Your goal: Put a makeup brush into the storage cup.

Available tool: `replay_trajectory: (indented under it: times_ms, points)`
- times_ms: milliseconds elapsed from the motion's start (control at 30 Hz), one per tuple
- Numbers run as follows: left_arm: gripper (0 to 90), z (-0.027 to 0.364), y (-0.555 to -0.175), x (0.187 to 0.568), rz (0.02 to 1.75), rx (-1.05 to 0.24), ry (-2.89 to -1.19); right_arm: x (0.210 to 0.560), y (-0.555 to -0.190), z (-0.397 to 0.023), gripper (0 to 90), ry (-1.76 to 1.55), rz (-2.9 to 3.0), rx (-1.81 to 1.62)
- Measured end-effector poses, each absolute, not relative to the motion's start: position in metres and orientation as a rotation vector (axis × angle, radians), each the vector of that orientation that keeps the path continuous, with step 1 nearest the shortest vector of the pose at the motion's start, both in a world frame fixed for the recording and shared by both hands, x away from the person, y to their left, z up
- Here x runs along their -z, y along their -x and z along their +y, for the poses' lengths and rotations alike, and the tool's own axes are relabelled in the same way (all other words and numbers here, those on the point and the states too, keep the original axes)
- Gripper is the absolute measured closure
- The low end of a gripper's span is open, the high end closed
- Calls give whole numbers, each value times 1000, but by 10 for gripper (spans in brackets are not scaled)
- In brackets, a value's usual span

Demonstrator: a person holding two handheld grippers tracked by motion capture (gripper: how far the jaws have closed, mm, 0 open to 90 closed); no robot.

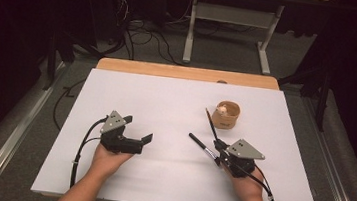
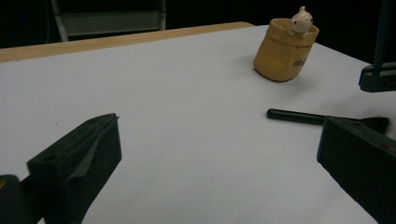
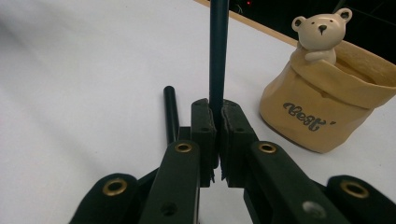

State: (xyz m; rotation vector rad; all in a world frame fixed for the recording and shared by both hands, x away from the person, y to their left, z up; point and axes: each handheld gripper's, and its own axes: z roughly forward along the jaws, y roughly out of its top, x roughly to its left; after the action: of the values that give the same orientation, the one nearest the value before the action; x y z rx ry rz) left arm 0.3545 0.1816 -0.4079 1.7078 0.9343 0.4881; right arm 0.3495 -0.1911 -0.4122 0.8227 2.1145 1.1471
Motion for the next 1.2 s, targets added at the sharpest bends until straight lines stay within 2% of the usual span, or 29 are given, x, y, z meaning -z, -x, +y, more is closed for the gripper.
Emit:
replay_trajectory:
  times_ms: [400, 900, 1200]
  points:
    - [12, 164, -354, 402, 906, -411, -1702, 411, -348, -178, 875, -779, 2129, -1164]
    - [43, 151, -359, 389, 865, -392, -1698, 411, -352, -152, 875, -711, 2186, -1159]
    - [76, 133, -371, 382, 839, -360, -1675, 398, -361, -141, 876, -681, 2156, -1179]
